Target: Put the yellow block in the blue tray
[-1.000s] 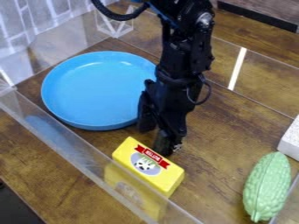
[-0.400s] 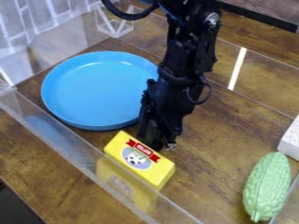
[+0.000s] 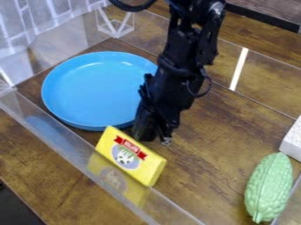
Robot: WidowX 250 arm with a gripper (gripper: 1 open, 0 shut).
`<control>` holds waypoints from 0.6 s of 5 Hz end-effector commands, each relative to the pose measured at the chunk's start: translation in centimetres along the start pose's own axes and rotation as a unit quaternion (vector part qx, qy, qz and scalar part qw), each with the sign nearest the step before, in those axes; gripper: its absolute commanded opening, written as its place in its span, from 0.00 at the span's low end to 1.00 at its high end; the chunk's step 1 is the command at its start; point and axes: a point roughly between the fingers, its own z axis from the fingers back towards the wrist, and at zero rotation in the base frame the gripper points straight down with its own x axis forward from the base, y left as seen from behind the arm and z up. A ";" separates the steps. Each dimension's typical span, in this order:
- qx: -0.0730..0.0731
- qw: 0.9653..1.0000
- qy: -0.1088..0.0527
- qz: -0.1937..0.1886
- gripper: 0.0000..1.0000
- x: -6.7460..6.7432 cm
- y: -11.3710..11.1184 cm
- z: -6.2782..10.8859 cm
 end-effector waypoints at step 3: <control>0.023 0.999 -0.019 -0.027 0.00 0.9 0.3 0.1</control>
